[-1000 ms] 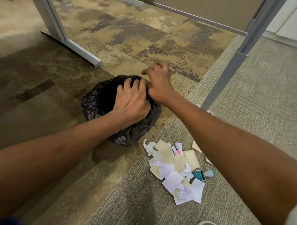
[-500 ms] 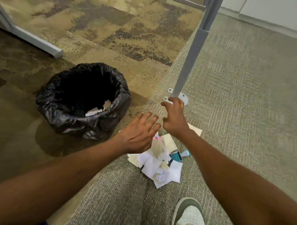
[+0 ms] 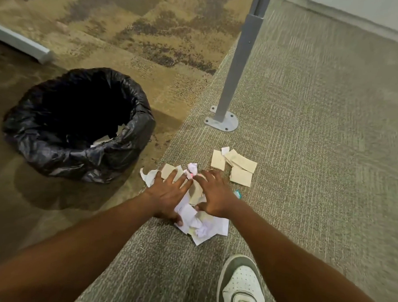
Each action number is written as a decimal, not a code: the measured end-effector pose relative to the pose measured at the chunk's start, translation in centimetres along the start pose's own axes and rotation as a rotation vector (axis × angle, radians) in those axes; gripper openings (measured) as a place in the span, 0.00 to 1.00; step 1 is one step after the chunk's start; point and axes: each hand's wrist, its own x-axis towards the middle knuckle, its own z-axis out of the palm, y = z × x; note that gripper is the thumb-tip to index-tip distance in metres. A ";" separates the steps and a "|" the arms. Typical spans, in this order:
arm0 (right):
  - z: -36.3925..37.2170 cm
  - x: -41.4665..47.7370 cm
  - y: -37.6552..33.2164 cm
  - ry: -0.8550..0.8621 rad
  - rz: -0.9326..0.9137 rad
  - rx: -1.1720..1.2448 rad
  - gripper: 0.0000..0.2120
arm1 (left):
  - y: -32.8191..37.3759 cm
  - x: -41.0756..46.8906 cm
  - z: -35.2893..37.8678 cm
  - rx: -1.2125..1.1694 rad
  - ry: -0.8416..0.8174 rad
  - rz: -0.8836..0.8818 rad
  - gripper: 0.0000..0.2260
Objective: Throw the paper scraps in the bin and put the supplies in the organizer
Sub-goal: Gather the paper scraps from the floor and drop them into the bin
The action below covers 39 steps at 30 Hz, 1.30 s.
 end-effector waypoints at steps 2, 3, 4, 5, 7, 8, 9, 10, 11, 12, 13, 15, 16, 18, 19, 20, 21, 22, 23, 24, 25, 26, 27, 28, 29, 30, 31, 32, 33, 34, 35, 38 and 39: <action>0.3 0.1 -0.4 -0.009 -0.029 -0.003 0.39 | 0.1 0.0 0.5 -0.003 -0.001 0.020 0.54; 0.3 0.2 -0.6 -0.004 -0.044 -0.015 0.37 | 0.2 0.0 0.6 -0.009 0.008 0.023 0.53; 0.3 0.3 -0.7 0.007 -0.053 -0.019 0.35 | 0.3 -0.1 0.7 -0.020 0.022 0.019 0.51; 0.3 0.4 -0.9 0.017 -0.055 -0.013 0.33 | 0.3 -0.1 0.7 -0.034 0.038 0.016 0.49; 0.2 0.4 -1.4 0.017 -0.056 0.017 0.34 | 0.4 -0.4 0.7 -0.057 0.081 0.029 0.45; 0.2 0.4 -1.6 0.014 -0.061 0.033 0.35 | 0.4 -0.6 0.6 -0.062 0.107 0.040 0.42; 0.2 0.5 -1.8 0.014 -0.068 0.046 0.37 | 0.4 -0.8 0.6 -0.067 0.129 0.046 0.41; 0.2 0.5 -2.1 0.018 -0.071 0.057 0.38 | 0.4 -1.0 0.5 -0.074 0.145 0.049 0.39; 0.2 0.5 -2.3 0.024 -0.071 0.062 0.39 | 0.4 -1.2 0.4 -0.082 0.153 0.048 0.37; 0.3 0.5 -2.4 0.029 -0.070 0.060 0.39 | 0.4 -1.3 0.4 -0.091 0.157 0.046 0.35; 0.3 0.5 -2.5 0.028 -0.069 0.052 0.39 | 0.4 -1.5 0.3 -0.098 0.159 0.045 0.33; 0.5 0.5 -2.7 0.013 -0.065 0.041 0.40 | 0.4 -1.7 0.2 -0.099 0.168 0.046 0.31; 0.5 0.5 -2.8 0.005 -0.061 0.040 0.40 | 0.3 -1.8 0.1 -0.093 0.179 0.047 0.30; 0.6 0.6 -2.8 0.010 -0.060 0.042 0.39 | 0.1 -1.8 0.1 -0.073 0.198 0.048 0.29; 0.6 0.6 -2.8 0.022 -0.065 0.040 0.36 | 0.1 -1.8 0.0 -0.065 0.199 0.042 0.31; 0.6 0.7 -2.9 0.037 -0.074 0.035 0.32 | -0.1 -1.7 0.0 -0.061 0.193 0.029 0.32; 0.6 0.8 -2.9 0.047 -0.086 0.024 0.29 | -0.2 -1.7 0.0 -0.062 0.188 0.014 0.34; 0.7 0.8 -3.0 0.051 -0.097 0.010 0.26 | -0.4 -1.6 0.0 -0.061 0.188 -0.001 0.34; 0.8 0.9 -3.1 0.049 -0.104 -0.007 0.24 | -0.5 -1.5 0.0 -0.053 0.194 -0.009 0.34; 0.8 0.9 -3.1 0.045 -0.104 -0.020 0.25 | -0.7 -1.5 0.1 -0.044 0.202 -0.014 0.34; 0.9 0.8 -3.2 0.039 -0.098 -0.028 0.27 | -0.9 -1.4 0.2 -0.042 0.214 -0.018 0.34; 1.0 0.8 -3.3 0.033 -0.088 -0.034 0.30 | -1.1 -1.4 0.4 -0.049 0.226 -0.028 0.35; 1.1 0.7 -3.4 0.028 -0.079 -0.048 0.35 | -1.3 -1.4 0.5 -0.060 0.236 -0.047 0.37; 1.2 0.7 -3.5 0.025 -0.075 -0.073 0.39 | -1.5 -1.4 0.7 -0.077 0.234 -0.073 0.39; 1.3 0.8 -3.6 0.021 -0.076 -0.104 0.41 | -1.7 -1.4 0.9 -0.099 0.216 -0.108 0.43; 1.4 0.8 -3.6 0.013 -0.080 -0.133 0.42 | -1.9 -1.3 1.0 -0.130 0.184 -0.147 0.48; 1.5 0.9 -3.6 0.004 -0.083 -0.152 0.43 | -2.0 -1.3 1.1 -0.165 0.147 -0.189 0.52; 1.6 0.9 -3.6 -0.005 -0.084 -0.161 0.44 | -2.1 -1.2 1.1 -0.198 0.110 -0.229 0.56; 1.6 0.9 -3.6 -0.014 -0.085 -0.163 0.43 | -2.2 -1.1 1.1 -0.228 0.077 -0.264 0.59; 1.6 0.8 -3.5 -0.020 -0.091 -0.162 0.42 | -2.3 -0.9 1.1 -0.255 0.046 -0.291 0.60; 1.5 0.8 -3.4 -0.022 -0.103 -0.164 0.41 | -2.3 -0.8 1.1 -0.277 0.019 -0.311 0.61; 1.2 0.7 -3.1 -0.037 -0.135 -0.162 0.39 | -2.2 -0.4 1.1 -0.294 -0.005 -0.344 0.61; 1.1 0.7 -3.0 -0.044 -0.139 -0.152 0.39 | -2.1 -0.3 1.0 -0.281 0.016 -0.346 0.60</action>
